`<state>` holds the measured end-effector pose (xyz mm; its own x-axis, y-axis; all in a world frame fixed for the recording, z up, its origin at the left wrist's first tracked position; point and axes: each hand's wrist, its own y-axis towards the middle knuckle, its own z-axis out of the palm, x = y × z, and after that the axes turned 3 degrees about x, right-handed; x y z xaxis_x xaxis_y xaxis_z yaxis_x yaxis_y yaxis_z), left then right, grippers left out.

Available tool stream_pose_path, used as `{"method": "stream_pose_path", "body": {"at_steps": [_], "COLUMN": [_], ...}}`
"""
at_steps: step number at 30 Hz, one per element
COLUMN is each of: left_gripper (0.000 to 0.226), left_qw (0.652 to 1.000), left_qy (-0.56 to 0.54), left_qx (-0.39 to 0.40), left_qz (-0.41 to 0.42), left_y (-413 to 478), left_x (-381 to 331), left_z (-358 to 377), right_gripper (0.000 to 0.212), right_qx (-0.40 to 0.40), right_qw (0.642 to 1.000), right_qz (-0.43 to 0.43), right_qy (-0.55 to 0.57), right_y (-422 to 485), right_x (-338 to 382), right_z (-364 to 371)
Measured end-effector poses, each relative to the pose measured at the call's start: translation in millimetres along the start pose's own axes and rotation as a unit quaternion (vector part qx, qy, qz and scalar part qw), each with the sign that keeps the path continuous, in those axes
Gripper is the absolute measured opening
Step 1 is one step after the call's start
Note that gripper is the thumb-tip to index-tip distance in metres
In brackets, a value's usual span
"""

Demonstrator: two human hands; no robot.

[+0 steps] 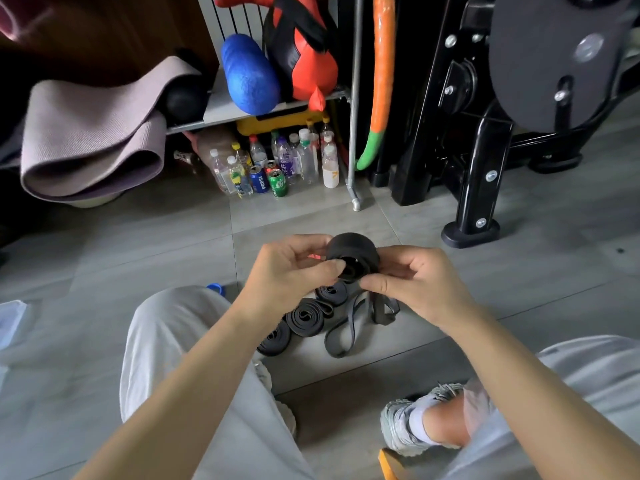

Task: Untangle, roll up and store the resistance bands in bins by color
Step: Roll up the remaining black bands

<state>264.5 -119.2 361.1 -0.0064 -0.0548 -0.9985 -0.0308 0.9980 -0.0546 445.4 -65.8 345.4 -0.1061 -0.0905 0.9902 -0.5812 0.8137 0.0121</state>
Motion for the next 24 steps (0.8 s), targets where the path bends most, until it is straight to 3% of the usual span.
{"method": "stream_pose_path", "body": {"at_steps": [2,4,5,7,9,12,14,17,20,22,24], "left_gripper": [0.022,0.024,0.026,0.033,0.044,0.036,0.025,0.022,0.040,0.038,0.030], "left_qw": [0.994,0.991,0.996,0.988,0.936,0.875,0.858,0.902,0.965,0.993,0.997], "left_qy": [-0.109,-0.122,-0.065,0.151,0.351,0.473,0.503,0.427,0.262,0.117,-0.072], "left_qx": [-0.012,-0.025,-0.027,-0.011,0.027,0.093,0.089,0.046,0.001,-0.012,-0.012], "left_qz": [-0.026,-0.048,-0.051,-0.031,0.010,0.048,0.050,0.045,0.029,0.006,-0.025], "left_y": [-1,-1,0,2,3,6,8,9,6,4,2], "left_x": [5,8,8,4,-4,-18,-22,-21,-18,-12,-5], "left_z": [8,10,8,1,-4,-3,-4,-9,-11,-8,1], "right_gripper": [0.032,0.032,0.033,0.025,0.018,0.015,0.016,0.026,0.035,0.032,0.030], "right_qx": [-0.027,-0.046,-0.044,-0.036,-0.011,0.020,0.017,-0.013,-0.027,-0.043,-0.052], "right_qw": [0.999,0.998,0.998,0.994,0.978,0.960,0.961,0.979,0.991,0.997,0.998], "right_qz": [-0.026,-0.038,-0.036,-0.023,-0.013,-0.026,-0.033,-0.026,-0.008,-0.002,-0.019], "right_qy": [0.026,0.011,-0.012,-0.104,-0.207,-0.279,-0.275,-0.203,-0.133,-0.061,-0.012], "right_y": [0,0,1,3,5,8,8,4,1,-1,-1], "right_x": [0,-1,-3,-8,-12,-11,-8,-5,-3,-2,-1], "right_z": [5,7,7,5,3,4,5,4,-1,-3,-2]}}
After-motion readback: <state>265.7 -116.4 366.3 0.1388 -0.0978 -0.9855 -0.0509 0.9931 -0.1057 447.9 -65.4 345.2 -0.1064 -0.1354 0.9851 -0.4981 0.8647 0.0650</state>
